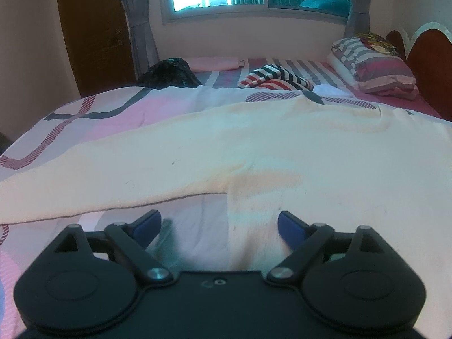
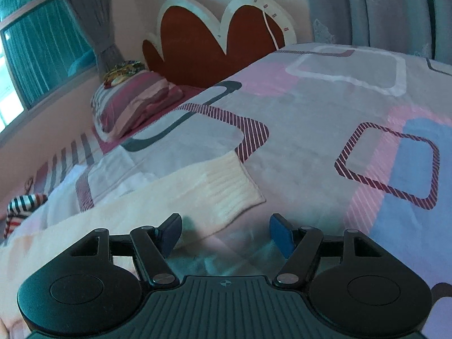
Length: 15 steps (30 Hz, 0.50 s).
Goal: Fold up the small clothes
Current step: 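Grasp the sleeve cuff with the right tool and carry it across the body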
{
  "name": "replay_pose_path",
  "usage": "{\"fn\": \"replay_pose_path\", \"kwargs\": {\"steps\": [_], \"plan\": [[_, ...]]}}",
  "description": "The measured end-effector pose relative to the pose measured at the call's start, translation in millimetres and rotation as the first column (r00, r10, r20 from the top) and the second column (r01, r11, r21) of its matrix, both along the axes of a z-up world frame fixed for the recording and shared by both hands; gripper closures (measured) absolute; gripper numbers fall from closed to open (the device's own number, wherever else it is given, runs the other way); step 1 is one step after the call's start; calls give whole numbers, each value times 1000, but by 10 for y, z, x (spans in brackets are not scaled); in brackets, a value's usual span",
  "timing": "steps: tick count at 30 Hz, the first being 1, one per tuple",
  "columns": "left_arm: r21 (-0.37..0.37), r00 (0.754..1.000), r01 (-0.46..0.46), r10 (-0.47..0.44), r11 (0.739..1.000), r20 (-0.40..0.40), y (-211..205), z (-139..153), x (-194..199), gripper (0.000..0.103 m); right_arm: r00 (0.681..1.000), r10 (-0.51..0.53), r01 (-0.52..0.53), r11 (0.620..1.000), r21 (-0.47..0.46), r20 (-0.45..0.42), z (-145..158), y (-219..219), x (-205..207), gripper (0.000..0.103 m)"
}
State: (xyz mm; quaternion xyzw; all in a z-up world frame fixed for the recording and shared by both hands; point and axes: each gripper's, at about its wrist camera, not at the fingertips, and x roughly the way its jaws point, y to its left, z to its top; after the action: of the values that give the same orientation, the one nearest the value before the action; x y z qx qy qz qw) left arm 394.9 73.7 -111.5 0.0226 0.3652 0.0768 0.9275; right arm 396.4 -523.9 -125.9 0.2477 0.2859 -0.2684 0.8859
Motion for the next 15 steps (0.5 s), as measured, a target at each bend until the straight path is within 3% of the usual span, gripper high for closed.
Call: {"fn": "replay_pose_path", "kwargs": {"steps": [2,4,8,10,11,15], "plan": [[-3,1000,-2,2,1000,-3,6,-12,16,13,1000,-1,1,1000,1,7,-9,-14,22,34],[-5,1000,-5,5,1000,-1,9,-8,18,12,1000,-4,4,1000,-5,13,-25,-45,53,42],[-10,1000,-6,6,1000,2,27,0,16,11,1000,-22,22,1000,13,18,-41,-144,95,65],[-14,1000,-6,7,1000,1,42,0,17,11,999,-28,28,999,30,21,-49,-202,104,79],[-14,1000,-8,8,1000,1,50,2,17,11,999,-23,23,999,26,22,-46,-213,102,102],[-14,1000,-8,8,1000,5,77,35,-11,11,1000,24,-23,998,-55,19,38,-103,128,101]]}}
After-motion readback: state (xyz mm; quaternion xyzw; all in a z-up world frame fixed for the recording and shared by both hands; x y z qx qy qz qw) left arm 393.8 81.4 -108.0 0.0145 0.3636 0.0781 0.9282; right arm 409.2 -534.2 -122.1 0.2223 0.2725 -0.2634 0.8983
